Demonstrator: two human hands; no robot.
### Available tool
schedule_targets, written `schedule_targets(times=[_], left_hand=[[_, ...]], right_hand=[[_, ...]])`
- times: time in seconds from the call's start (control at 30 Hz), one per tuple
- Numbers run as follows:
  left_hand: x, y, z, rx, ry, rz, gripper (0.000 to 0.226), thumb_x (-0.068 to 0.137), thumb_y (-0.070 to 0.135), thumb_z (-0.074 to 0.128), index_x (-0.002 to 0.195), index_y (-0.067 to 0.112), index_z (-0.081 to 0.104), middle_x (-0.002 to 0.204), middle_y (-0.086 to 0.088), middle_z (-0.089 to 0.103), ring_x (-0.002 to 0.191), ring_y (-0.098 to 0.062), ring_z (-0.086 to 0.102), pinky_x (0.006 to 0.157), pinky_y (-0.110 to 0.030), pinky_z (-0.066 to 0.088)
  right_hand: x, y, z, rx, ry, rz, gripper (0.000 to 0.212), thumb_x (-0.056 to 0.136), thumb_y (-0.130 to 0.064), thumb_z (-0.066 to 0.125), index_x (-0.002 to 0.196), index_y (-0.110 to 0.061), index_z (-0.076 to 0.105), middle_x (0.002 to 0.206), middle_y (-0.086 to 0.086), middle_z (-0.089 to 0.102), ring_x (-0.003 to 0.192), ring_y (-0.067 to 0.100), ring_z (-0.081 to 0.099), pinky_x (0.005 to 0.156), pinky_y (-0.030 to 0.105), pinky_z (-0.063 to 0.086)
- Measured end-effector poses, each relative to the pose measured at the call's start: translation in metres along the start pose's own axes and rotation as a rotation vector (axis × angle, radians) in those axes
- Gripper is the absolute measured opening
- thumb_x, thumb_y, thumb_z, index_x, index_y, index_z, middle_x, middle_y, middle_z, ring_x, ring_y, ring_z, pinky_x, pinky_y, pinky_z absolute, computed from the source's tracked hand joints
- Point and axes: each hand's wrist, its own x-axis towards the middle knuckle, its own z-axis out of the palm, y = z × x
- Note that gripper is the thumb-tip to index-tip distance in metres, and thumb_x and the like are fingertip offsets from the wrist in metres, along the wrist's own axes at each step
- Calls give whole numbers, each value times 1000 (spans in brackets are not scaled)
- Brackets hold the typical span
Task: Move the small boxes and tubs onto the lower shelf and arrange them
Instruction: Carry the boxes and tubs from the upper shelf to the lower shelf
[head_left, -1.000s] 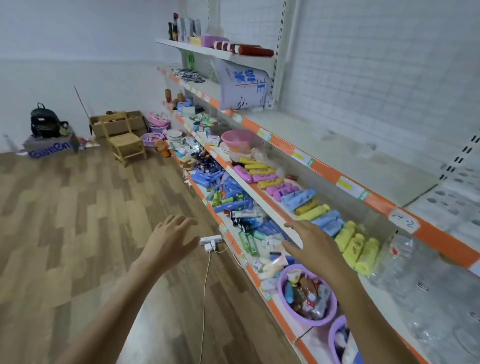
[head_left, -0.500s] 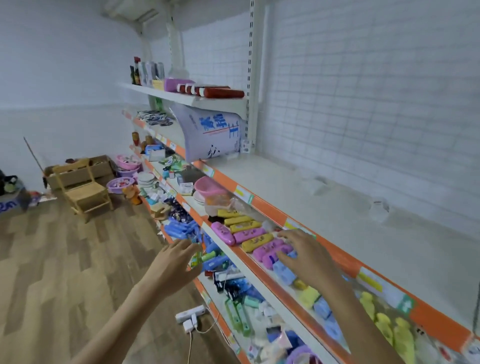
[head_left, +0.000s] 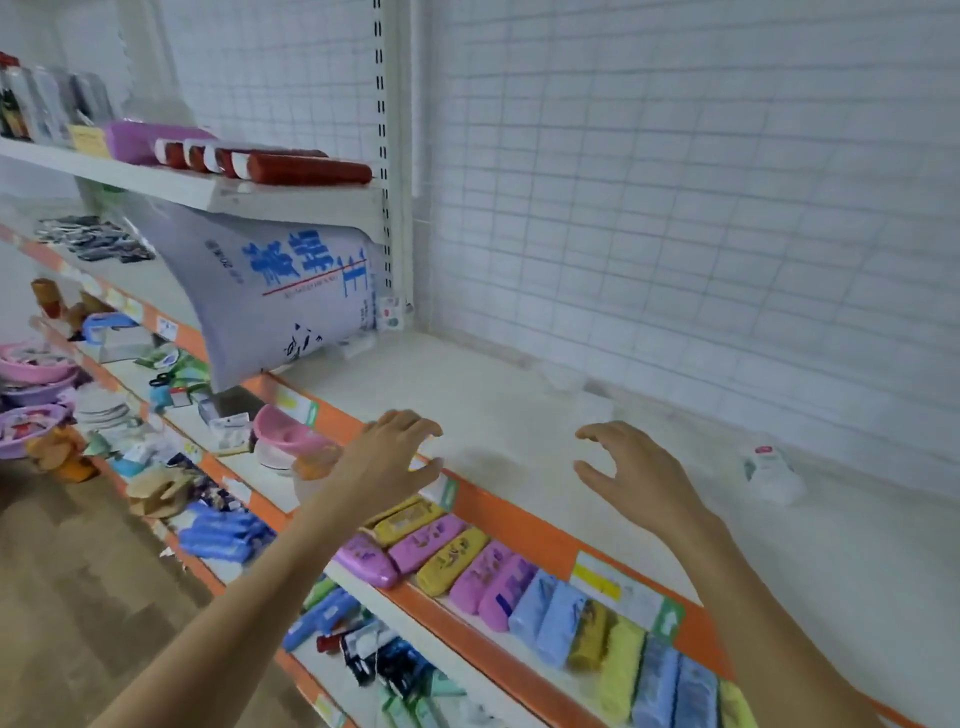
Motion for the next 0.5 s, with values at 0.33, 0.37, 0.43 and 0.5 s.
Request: schedule_targets(times=[0.33,0.37,0.43,0.5], left_hand=[[214,-45,65,-118,-197,331,51,86,47,50,129,18,46,126,-1,51,119,-19,45,94,-30,37],[228,-42,75,-136,-231,350,52,87,44,53,131,17,43,128,-2,48,120,-20,44,96,-30,37],[247,-33,94,-190,-282,378,59,86,42,57,135,16,38,132,-5,43,122,-22,42,97,-32,38],[261,-25,112,-275,-306,411,70,82,45,62,138,15,34,137,-7,37,126,-24,39,99,-34,39]], right_hand=[[107,50,34,-50,-54,517,41,92,-40,48,129,-22,46,132,-1,47,122,17,43,99,31,36],[112,52,38,-43,-50,547,44,92,-43,47,131,-21,44,134,0,46,124,18,42,101,32,36],[117,51,45,-50,-50,571,55,90,-51,46,134,-19,40,138,1,42,127,19,39,103,35,34],[120,48,50,-43,-71,569,67,84,-59,49,138,-21,35,141,-1,36,130,18,35,105,36,32]])
